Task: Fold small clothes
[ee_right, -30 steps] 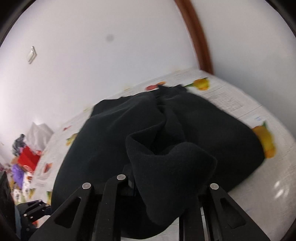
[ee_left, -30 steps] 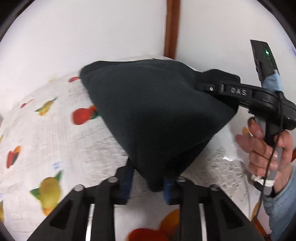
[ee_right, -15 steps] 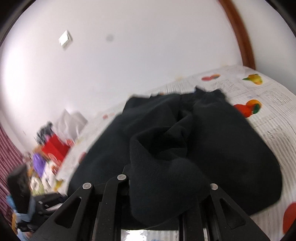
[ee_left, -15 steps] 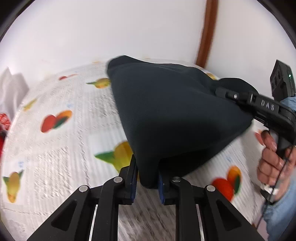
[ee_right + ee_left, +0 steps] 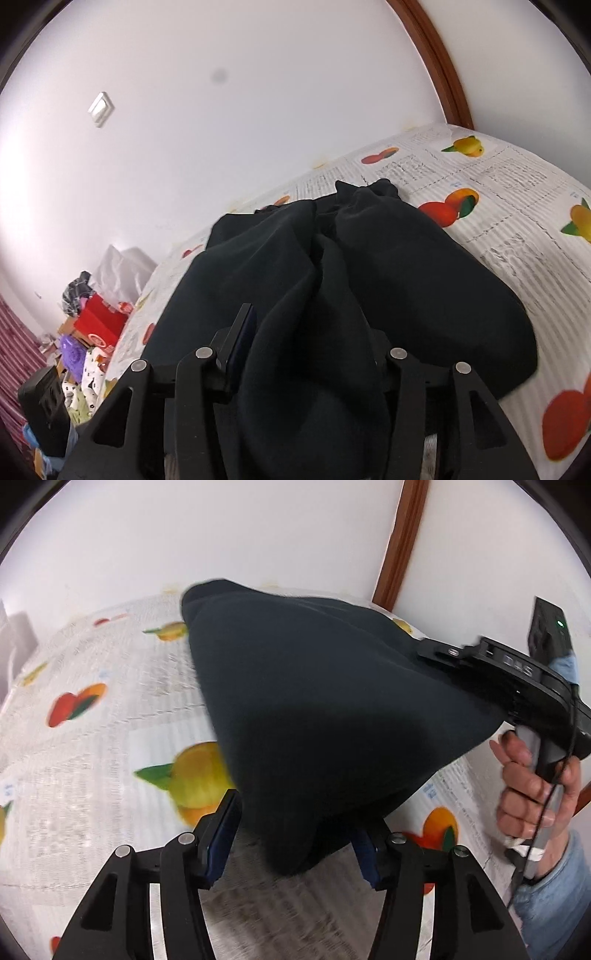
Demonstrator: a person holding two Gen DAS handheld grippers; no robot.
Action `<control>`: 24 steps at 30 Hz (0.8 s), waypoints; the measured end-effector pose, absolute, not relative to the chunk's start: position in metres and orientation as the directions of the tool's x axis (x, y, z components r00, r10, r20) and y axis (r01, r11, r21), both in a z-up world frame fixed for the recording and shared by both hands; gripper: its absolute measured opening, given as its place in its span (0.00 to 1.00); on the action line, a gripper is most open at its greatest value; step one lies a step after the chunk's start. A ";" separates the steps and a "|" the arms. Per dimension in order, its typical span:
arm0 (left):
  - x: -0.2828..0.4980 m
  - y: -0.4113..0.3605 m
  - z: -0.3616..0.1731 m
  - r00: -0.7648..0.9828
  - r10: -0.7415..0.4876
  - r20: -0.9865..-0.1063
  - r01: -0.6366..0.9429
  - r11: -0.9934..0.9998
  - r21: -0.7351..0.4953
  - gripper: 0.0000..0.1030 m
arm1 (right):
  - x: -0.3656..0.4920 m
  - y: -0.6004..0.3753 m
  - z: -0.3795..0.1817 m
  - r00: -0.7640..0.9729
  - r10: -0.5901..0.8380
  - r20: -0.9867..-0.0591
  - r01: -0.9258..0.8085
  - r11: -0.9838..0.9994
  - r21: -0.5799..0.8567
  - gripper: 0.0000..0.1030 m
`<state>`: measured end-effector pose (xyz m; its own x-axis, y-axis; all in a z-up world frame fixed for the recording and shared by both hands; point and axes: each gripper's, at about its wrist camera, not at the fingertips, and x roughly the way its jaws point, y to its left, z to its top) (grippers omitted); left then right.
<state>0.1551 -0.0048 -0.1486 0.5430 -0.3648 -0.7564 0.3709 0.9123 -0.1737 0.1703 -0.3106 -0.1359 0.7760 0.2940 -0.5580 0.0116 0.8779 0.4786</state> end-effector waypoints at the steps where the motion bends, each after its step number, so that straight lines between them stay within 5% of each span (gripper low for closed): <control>1: 0.154 -0.009 -0.149 0.548 -0.353 -0.758 0.365 0.917 -0.163 0.55 | 0.175 -0.310 -0.137 0.772 0.286 -0.568 0.025 0.879 0.477 0.49; 4: 0.155 -0.024 -0.151 0.572 -0.297 -0.764 0.357 0.929 -0.095 0.56 | 0.187 -0.308 -0.139 0.763 0.266 -0.589 0.045 0.887 0.459 0.44; 6: 0.156 -0.024 -0.152 0.570 -0.294 -0.767 0.352 0.931 -0.096 0.57 | 0.191 -0.306 -0.134 0.762 0.268 -0.589 0.021 0.899 0.437 0.18; 9: 0.157 -0.023 -0.151 0.569 -0.291 -0.769 0.346 0.933 -0.097 0.57 | 0.189 -0.309 -0.117 0.780 0.293 -0.553 -0.069 0.918 0.390 0.11; 14: 0.162 -0.024 -0.152 0.573 -0.285 -0.769 0.346 0.934 -0.088 0.58 | 0.174 -0.367 -0.092 0.861 0.278 -0.425 -0.052 0.881 0.470 0.09; 20: 0.163 -0.031 -0.153 0.577 -0.269 -0.771 0.346 0.936 -0.068 0.58 | 0.177 -0.396 -0.137 0.809 0.195 -0.554 0.081 0.897 0.434 0.11; 24: 0.165 -0.033 -0.152 0.574 -0.265 -0.775 0.348 0.935 -0.063 0.58 | 0.171 -0.397 -0.138 0.798 0.143 -0.586 0.111 0.920 0.375 0.22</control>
